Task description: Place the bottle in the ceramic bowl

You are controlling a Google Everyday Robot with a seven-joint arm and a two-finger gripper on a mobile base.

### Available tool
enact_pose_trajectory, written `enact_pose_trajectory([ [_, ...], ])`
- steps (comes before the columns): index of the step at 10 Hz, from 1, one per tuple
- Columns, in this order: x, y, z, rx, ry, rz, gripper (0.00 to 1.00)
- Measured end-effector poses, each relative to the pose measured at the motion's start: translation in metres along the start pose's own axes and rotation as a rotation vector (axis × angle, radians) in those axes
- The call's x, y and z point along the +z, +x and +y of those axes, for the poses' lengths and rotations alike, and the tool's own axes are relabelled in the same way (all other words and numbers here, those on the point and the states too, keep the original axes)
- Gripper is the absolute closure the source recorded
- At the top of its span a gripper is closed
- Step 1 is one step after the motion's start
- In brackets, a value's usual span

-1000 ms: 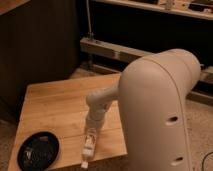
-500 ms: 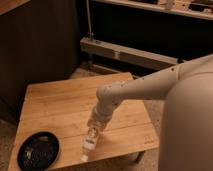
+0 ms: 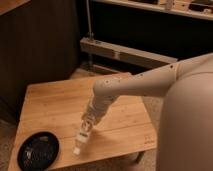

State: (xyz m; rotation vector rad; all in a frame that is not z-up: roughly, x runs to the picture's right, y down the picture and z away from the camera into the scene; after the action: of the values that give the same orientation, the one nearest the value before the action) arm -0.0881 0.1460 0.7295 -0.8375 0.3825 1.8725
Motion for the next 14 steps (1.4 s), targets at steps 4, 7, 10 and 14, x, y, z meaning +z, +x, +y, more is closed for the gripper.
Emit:
enact_pose_trajectory([
  [4, 0.004, 0.002, 0.025, 0.197, -0.014, -0.053, 1.0],
  [7, 0.008, 0.014, 0.056, 0.248, -0.027, -0.061, 1.0],
  [10, 0.014, 0.017, 0.072, 0.233, -0.061, -0.051, 1.0],
  [14, 0.031, 0.026, 0.08, 0.156, -0.15, 0.012, 1.0],
])
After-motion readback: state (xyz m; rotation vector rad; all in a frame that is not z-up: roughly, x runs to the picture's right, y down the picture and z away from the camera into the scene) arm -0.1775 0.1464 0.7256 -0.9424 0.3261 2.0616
